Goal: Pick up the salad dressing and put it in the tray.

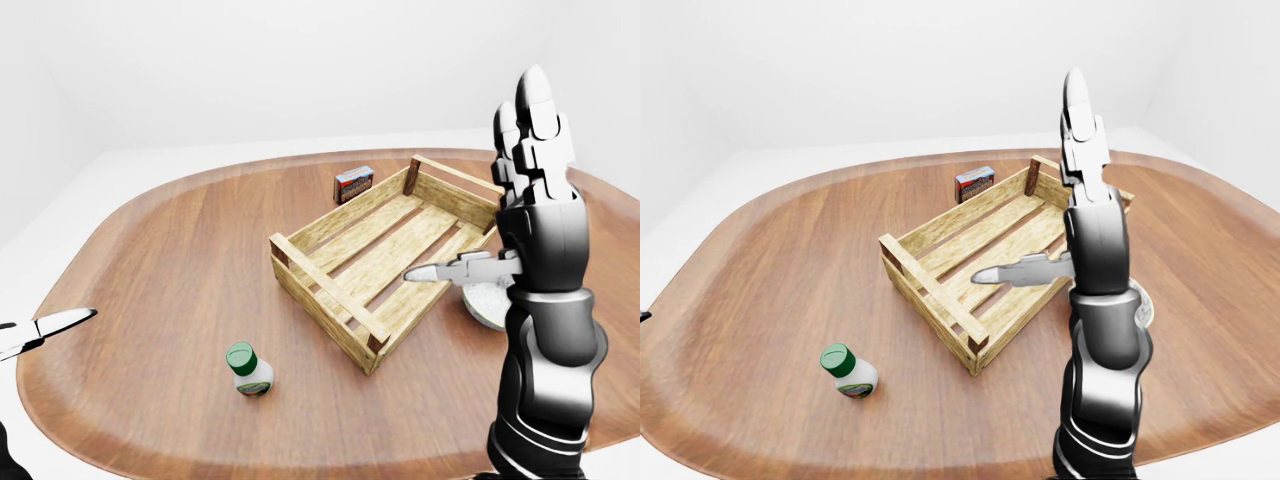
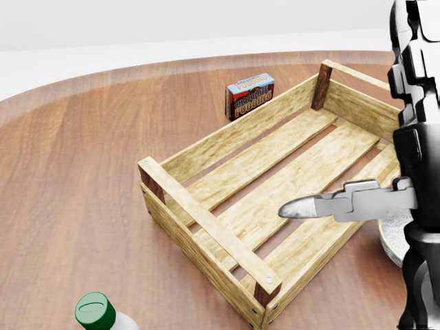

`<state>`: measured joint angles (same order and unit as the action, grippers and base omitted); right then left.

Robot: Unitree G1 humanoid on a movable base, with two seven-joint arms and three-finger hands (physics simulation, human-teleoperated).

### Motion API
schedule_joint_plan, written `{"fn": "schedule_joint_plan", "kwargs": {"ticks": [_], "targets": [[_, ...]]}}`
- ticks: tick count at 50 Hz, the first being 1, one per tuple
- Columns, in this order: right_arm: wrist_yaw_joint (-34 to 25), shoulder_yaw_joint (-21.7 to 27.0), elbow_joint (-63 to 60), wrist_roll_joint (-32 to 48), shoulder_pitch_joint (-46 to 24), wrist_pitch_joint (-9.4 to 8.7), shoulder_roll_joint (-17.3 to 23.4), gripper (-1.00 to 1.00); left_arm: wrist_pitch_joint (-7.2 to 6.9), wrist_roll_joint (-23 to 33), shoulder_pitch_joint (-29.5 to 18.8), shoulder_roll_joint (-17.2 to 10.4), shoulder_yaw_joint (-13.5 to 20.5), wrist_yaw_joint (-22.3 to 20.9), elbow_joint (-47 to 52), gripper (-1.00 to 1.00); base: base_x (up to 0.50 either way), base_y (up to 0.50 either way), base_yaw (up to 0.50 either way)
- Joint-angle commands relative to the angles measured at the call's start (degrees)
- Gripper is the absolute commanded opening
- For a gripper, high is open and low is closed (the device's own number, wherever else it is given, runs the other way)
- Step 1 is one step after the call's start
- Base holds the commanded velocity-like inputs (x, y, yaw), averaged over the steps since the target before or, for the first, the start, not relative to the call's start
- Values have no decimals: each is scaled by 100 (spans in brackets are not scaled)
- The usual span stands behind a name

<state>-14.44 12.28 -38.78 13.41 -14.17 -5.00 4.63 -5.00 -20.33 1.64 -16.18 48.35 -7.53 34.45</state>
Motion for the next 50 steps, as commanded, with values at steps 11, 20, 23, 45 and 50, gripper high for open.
{"fn": "schedule_joint_plan", "kwargs": {"ticks": [11,20,23,45,50], "targets": [[-42,-1433,1008,792,-1141,0,-139,100,0,35,3,7,-10,-15,-15,100,0,0,0],[-201,-1686,1485,1033,-1414,0,-404,100,0,57,1,16,-33,-27,-50,100,0,0,0],[-278,-1838,1741,1151,-1430,0,-500,100,0,65,-9,10,-48,-20,-89,100,0,0,0],[-1524,-2631,1816,2399,-1195,0,-1246,100,0,97,10,19,-70,-42,-167,100,0,0,0],[-1909,-2908,1786,2688,-1094,0,-1454,100,0,111,4,17,-89,-41,-200,100,0,0,0]]}}
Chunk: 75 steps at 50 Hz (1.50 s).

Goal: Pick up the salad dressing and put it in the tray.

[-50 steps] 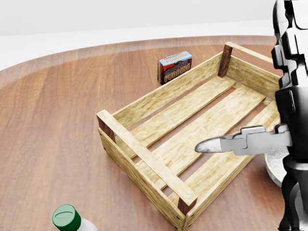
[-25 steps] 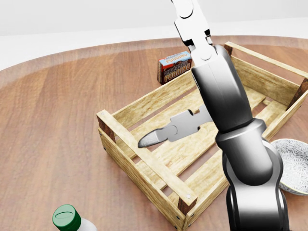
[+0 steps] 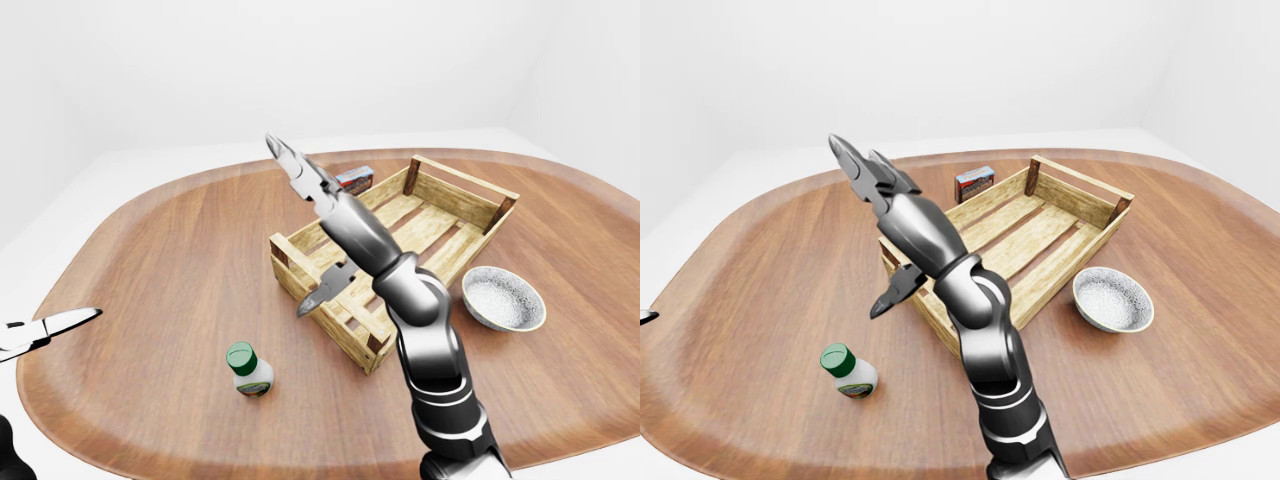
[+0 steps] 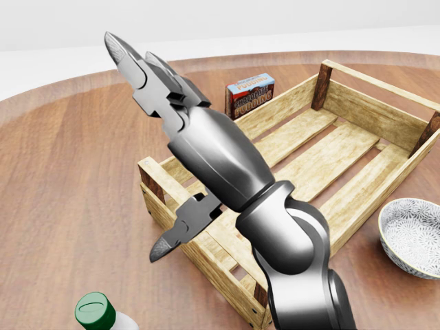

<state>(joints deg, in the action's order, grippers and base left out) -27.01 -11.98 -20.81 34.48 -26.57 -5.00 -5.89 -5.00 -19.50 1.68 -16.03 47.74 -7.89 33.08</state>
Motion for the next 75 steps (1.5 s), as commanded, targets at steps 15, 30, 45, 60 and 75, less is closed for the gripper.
{"fn": "schedule_joint_plan", "kwargs": {"ticks": [15,30,45,60,75], "targets": [[-833,-855,736,768,714,0,-711,100,0,7,18,4,19,-26,-17,100,0,0,0],[-685,-751,1683,451,671,0,-726,100,0,104,23,27,-37,-39,-87,100,0,0,0],[-513,-822,2953,305,848,0,-748,100,0,141,15,27,-74,-21,-118,100,0,0,0],[-637,-948,3878,431,857,0,-918,100,0,151,22,36,-73,-54,-179,100,0,0,0],[-682,-695,4828,512,364,0,-1051,100,0,148,35,46,-89,-56,-227,100,0,0,0]]}}
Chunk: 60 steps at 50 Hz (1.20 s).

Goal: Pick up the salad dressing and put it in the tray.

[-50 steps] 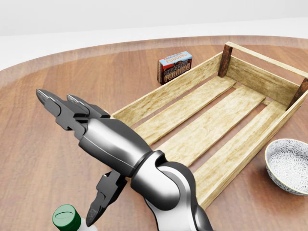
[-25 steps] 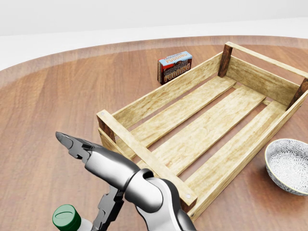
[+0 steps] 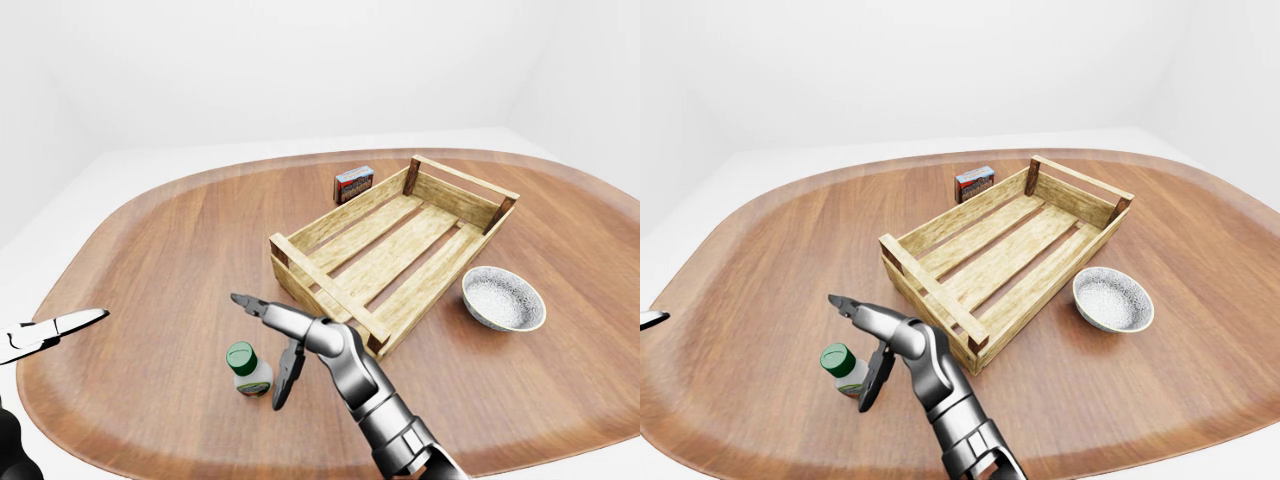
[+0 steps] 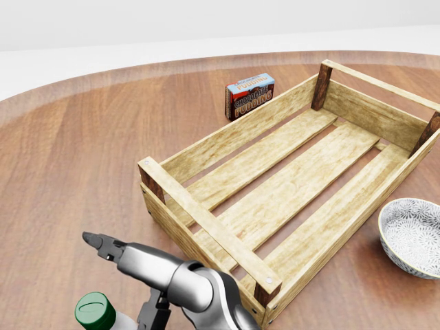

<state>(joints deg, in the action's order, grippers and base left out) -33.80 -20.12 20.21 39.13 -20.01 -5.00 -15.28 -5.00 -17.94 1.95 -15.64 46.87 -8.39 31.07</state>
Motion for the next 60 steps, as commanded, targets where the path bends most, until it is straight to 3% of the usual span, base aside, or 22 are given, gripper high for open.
{"fn": "schedule_joint_plan", "kwargs": {"ticks": [1,33,54,55,60], "targets": [[2,137,800,47,-331,0,-127,100,0,4,10,10,-12,-6,-33,100,0,0,0],[-12,494,2635,-89,-1369,1,-472,100,0,-43,12,-4,-1,0,-78,100,0,0,0],[122,603,3649,-119,-1673,550,-472,100,0,-5,12,13,-43,-9,-106,100,0,0,0],[78,601,3656,-128,-1646,574,-472,-100,0,-11,14,11,-35,-9,-103,100,0,0,0],[-30,573,3579,-85,-1558,547,-472,-100,0,6,22,21,-57,-25,-104,100,0,0,0]]}}
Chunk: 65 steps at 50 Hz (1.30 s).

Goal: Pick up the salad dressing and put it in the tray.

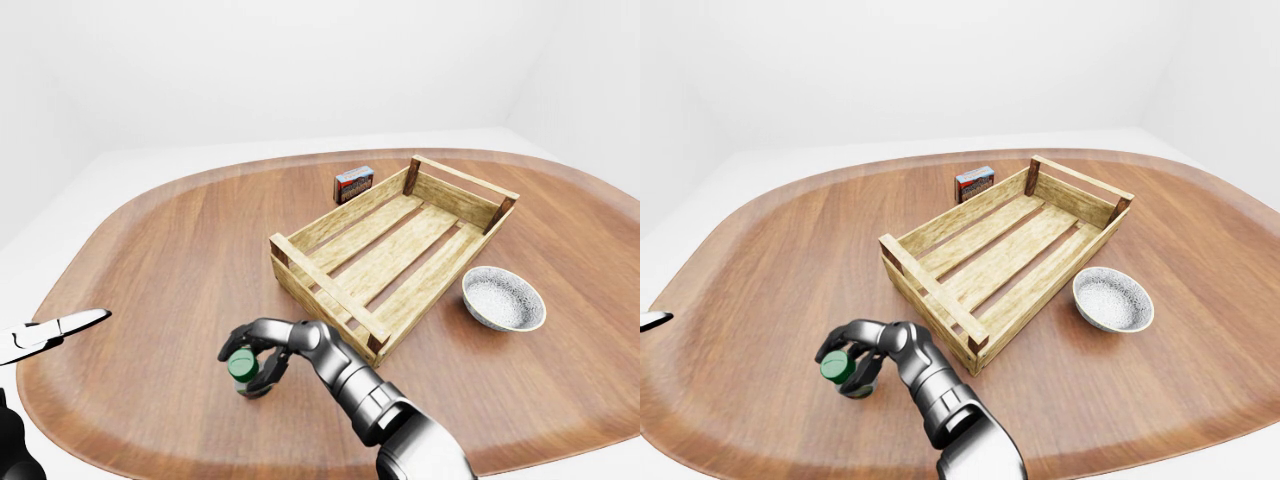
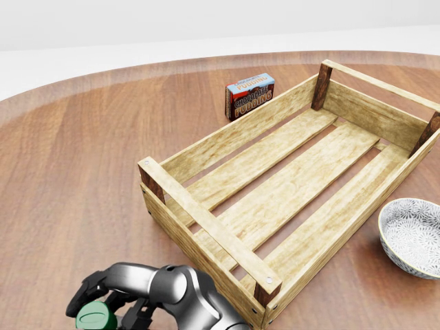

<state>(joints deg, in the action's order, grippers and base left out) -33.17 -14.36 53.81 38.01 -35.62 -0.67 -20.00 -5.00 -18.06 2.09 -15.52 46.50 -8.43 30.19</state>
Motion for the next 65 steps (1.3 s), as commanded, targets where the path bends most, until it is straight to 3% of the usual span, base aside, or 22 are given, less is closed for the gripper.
{"fn": "schedule_joint_plan", "kwargs": {"ticks": [1,19,24,37,51,65], "targets": [[-104,-2,196,28,19,108,0,-100,0,16,5,9,-21,-20,-12,100,0,0,0],[-57,-1,167,54,100,67,0,-100,0,53,-2,20,-57,-36,-34,100,0,0,0],[-129,-25,-47,75,129,-54,0,-100,0,66,-6,23,-81,-30,-21,100,0,0,0],[-196,-93,-256,87,200,-107,0,-100,0,70,-10,28,-89,-24,-14,100,0,0,0],[-421,-149,-924,50,164,-433,0,-100,0,94,-6,44,-117,-37,-29,100,0,0,0],[-562,-153,-1285,-99,86,-433,0,-100,0,118,-2,47,-144,-51,-94,100,0,0,0]]}}
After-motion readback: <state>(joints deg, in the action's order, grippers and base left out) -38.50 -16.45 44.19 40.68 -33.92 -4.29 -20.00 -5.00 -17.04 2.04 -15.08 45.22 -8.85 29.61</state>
